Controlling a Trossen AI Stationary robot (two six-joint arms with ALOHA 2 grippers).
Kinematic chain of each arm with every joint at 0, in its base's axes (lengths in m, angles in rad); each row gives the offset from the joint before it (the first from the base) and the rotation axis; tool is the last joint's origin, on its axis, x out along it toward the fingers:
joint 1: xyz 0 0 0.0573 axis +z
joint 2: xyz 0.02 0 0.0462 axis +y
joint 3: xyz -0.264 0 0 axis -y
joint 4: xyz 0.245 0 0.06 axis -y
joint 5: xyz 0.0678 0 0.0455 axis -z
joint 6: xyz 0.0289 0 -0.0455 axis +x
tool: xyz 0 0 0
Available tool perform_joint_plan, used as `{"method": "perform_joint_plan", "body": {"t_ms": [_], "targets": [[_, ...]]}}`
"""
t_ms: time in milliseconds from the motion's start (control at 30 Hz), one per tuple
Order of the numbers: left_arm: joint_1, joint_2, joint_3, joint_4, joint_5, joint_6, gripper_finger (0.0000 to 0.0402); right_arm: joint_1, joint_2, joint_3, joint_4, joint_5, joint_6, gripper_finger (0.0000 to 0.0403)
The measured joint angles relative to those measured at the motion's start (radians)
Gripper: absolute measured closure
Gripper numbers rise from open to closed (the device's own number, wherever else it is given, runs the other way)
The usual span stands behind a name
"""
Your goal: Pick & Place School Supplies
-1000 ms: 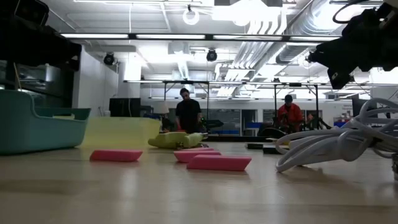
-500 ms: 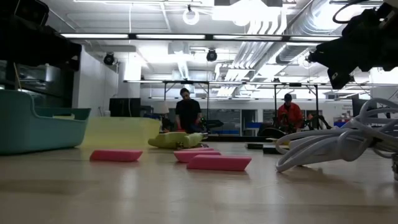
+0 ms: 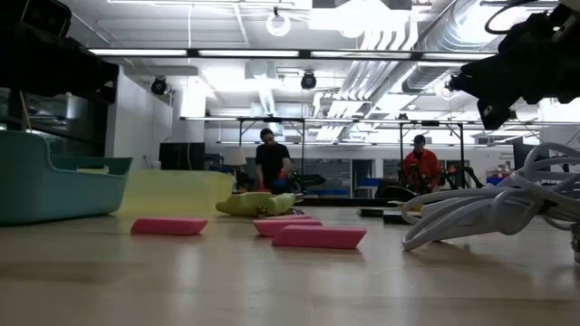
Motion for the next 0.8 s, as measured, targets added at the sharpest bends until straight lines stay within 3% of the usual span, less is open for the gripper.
{"method": "perform_joint_plan", "body": {"t_ms": [800], "targets": [[0.000,0.000,0.000,0.019,0.011,0.000,0.0293,0.000,0.000,0.000,0.000,0.000,0.000,0.0308]]}}
